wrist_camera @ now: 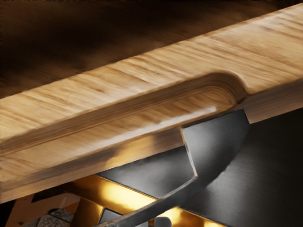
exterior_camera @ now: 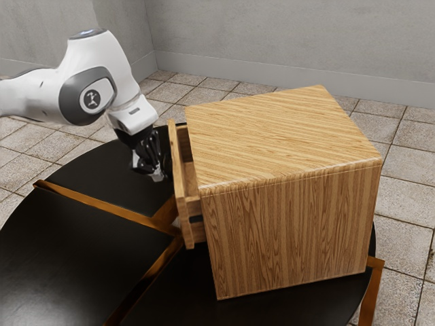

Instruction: Push the drawer handle with one arm to close the drawer

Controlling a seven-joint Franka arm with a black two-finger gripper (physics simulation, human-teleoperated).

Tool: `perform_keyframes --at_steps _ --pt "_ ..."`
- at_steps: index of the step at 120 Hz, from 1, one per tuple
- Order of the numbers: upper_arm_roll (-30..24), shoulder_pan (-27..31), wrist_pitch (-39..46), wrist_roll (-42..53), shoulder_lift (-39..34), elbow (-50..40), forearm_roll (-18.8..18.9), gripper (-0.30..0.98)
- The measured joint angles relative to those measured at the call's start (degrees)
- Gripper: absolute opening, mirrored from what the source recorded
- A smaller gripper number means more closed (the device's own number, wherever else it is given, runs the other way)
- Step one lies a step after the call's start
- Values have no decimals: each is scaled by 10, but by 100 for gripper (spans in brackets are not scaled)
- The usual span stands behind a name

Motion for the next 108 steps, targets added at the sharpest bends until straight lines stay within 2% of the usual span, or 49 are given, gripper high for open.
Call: perform_keyframes --at_steps 44,54,63,68,79,89,95,108 --pt "-1 -31 13 -18 60 61 -15 -12" --pt "0 -31 13 -21 59 60 -17 -11" --pt "2 -36 10 -26 47 54 -17 -4" --pt "5 -38 1 -32 33 52 -16 -7" --pt "35 -36 -49 -55 -2 64 3 -10" --pt "57 -34 -126 -90 -15 139 39 -10" --pt "71 -34 -162 -111 -12 182 55 -4" --pt "100 -33 -215 -164 3 223 73 21"
